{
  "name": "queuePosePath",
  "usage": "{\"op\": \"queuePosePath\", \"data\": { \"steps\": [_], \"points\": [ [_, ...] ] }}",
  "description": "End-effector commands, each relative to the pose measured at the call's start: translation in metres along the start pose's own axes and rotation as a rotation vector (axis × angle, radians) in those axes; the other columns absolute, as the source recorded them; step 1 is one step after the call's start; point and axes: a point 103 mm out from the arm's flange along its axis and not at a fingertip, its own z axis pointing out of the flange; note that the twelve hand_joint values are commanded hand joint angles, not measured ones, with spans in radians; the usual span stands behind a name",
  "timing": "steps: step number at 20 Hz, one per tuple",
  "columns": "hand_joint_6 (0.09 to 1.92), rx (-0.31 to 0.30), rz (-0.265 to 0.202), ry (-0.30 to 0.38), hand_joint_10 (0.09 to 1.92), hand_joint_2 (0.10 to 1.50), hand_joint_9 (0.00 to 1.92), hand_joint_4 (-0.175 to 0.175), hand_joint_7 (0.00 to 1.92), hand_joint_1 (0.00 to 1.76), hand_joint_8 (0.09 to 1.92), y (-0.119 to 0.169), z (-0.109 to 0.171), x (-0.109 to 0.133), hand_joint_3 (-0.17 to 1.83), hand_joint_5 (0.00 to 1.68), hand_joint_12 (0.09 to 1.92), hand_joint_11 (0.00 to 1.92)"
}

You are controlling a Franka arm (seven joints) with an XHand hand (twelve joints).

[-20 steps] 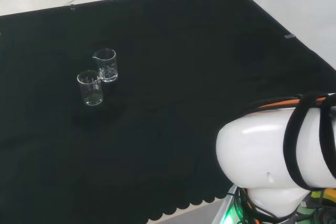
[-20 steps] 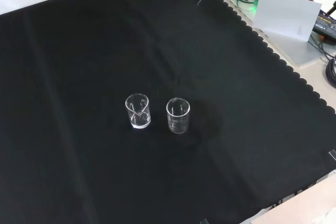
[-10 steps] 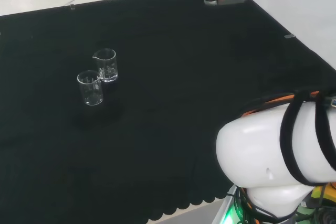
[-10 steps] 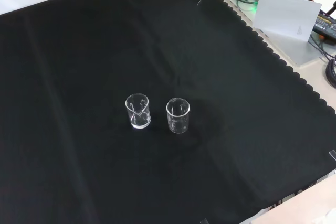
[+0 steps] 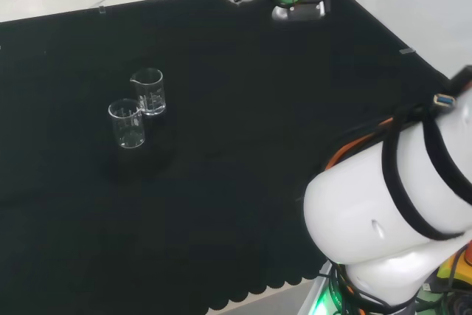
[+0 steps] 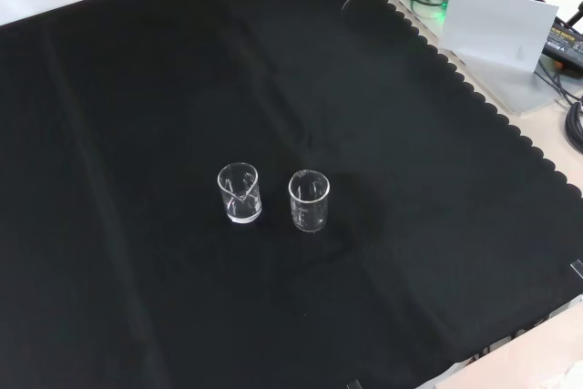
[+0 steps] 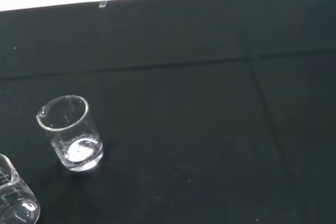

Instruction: Pick up the beaker on the right.

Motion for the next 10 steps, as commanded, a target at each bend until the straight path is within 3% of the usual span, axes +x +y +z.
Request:
{"op": "queuePosePath", "data": {
  "steps": [1,10],
  "points": [
    [0.09,-0.01,-0.082,0.086,0.66,0.86,0.41,-0.054,0.23,0.62,0.63,0.09,0.055,0.009,0.47,0.32,1.37,0.01],
    [0.09,0.072,-0.137,0.167,0.65,0.73,0.39,-0.05,0.23,0.73,0.63,0.138,0.115,0.019,0.55,0.31,1.34,0.0]
  ]
}}
